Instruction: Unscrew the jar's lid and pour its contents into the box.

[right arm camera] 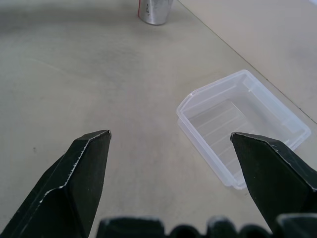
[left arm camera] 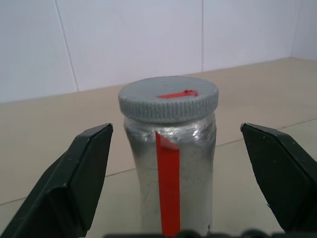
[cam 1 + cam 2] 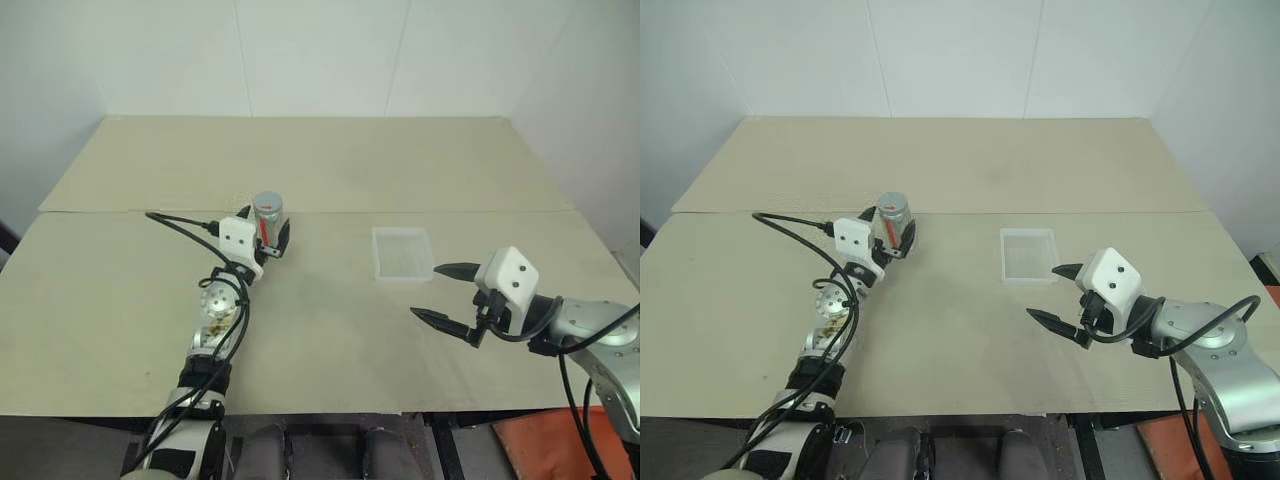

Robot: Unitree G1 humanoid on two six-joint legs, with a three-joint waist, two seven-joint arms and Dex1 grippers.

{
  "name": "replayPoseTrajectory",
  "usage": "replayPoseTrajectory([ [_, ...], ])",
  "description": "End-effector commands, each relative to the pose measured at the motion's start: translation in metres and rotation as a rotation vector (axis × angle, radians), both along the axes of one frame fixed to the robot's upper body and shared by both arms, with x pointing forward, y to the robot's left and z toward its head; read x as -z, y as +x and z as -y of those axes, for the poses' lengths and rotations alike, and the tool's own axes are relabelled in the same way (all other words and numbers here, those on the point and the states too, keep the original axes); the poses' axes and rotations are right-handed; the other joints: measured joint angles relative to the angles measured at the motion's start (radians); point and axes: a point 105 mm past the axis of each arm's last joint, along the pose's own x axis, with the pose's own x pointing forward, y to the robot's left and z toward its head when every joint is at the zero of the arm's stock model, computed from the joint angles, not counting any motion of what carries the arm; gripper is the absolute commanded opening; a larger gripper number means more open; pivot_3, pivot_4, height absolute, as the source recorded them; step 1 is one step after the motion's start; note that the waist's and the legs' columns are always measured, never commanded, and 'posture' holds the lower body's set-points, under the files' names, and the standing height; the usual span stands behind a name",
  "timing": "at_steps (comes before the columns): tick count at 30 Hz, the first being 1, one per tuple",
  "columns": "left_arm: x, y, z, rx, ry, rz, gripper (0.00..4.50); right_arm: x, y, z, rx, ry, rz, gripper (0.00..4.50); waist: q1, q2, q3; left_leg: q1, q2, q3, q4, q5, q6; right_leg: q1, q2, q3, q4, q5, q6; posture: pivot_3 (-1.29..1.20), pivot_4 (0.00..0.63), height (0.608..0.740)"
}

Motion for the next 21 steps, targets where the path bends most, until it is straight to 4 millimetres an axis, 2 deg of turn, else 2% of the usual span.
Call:
replayPoseTrajectory([
  [1,-0.003,0.007,0.001,-0.006,0.036,-0.002,4.48,-0.011,0.001,-0.001,0.008,0.003,0.068,4.50,-0.001,0.000,0.000,0.000,0.000,0.000,0.000,0.000,0.000,0.000,0.000,0.000,0.000,0.000,0.000,0.00,0.150,0.740],
  [8,-0.002,0.012,0.006,0.000,0.039,-0.007,4.48,-0.011,0.002,-0.001,0.019,0.003,0.081,4.50,-0.001,0.000,0.000,0.000,0.000,0.000,0.000,0.000,0.000,0.000,0.000,0.000,0.000,0.000,0.000,0.00,0.150,0.740],
  [14,-0.002,0.018,0.002,-0.041,0.011,-0.026,4.48,-0.010,0.003,-0.002,0.027,0.000,0.087,4.50,0.000,0.000,0.000,-0.001,0.000,0.000,0.000,0.000,0.000,0.000,0.000,0.000,0.000,0.000,0.000,0.00,0.150,0.740],
  [18,0.000,0.018,0.004,-0.020,0.011,-0.034,3.58,-0.009,0.003,-0.002,0.029,-0.004,0.088,4.50,-0.001,0.000,0.000,0.000,0.000,0.001,0.000,0.000,0.000,0.000,0.000,0.000,0.000,0.000,0.000,0.00,0.150,0.740],
  [21,0.002,0.019,0.005,-0.019,0.003,-0.046,2.57,-0.010,0.003,-0.001,0.027,-0.006,0.087,4.50,-0.001,0.000,0.000,0.000,0.000,0.001,0.000,0.000,0.000,0.000,0.000,0.000,0.000,0.000,0.000,0.00,0.150,0.740],
])
